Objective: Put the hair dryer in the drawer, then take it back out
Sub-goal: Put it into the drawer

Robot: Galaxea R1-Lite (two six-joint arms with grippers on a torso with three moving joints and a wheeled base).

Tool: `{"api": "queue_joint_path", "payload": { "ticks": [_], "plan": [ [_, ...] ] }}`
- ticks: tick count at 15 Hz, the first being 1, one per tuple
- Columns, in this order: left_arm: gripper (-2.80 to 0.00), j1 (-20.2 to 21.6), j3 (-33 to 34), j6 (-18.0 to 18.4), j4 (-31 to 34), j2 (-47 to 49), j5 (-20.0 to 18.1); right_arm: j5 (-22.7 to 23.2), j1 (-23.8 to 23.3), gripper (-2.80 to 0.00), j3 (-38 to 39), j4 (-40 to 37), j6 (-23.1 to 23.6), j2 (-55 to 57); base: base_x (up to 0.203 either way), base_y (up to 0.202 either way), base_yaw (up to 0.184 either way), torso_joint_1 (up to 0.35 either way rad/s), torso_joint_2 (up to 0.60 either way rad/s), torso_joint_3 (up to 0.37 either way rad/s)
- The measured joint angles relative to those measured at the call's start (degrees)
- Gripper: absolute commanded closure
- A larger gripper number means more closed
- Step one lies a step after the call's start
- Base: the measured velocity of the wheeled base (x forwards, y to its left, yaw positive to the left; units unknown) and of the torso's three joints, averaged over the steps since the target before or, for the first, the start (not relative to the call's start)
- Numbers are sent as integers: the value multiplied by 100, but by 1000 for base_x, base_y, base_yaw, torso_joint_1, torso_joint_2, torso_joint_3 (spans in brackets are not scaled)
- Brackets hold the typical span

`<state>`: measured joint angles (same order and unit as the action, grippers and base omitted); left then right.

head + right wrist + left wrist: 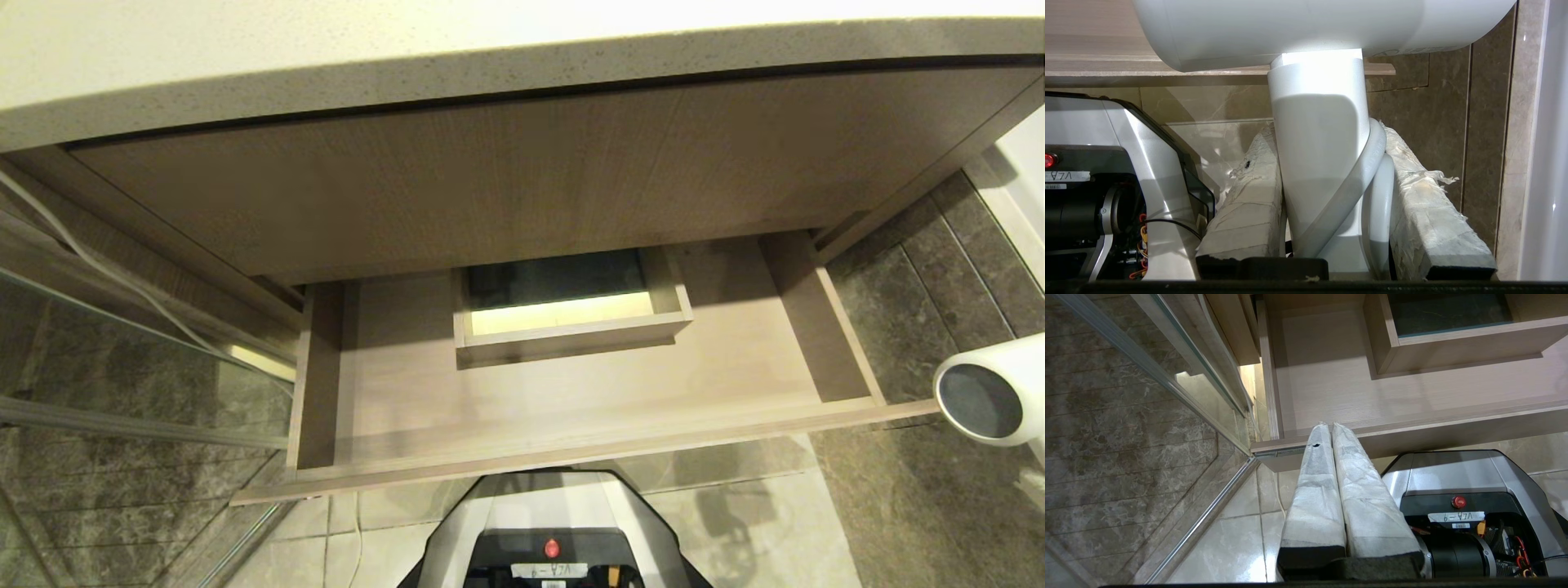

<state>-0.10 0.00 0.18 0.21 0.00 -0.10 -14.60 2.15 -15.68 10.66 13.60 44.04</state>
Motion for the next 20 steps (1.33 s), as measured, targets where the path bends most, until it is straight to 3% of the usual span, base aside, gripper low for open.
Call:
{"api": "queue_joint_path", "payload": {
  "ticks": [20],
  "plan": [
    [0,0,0,0,-2,0,0,2,72,0,0,-32,0,9,0,0,0,1,1,1]
  ]
}}
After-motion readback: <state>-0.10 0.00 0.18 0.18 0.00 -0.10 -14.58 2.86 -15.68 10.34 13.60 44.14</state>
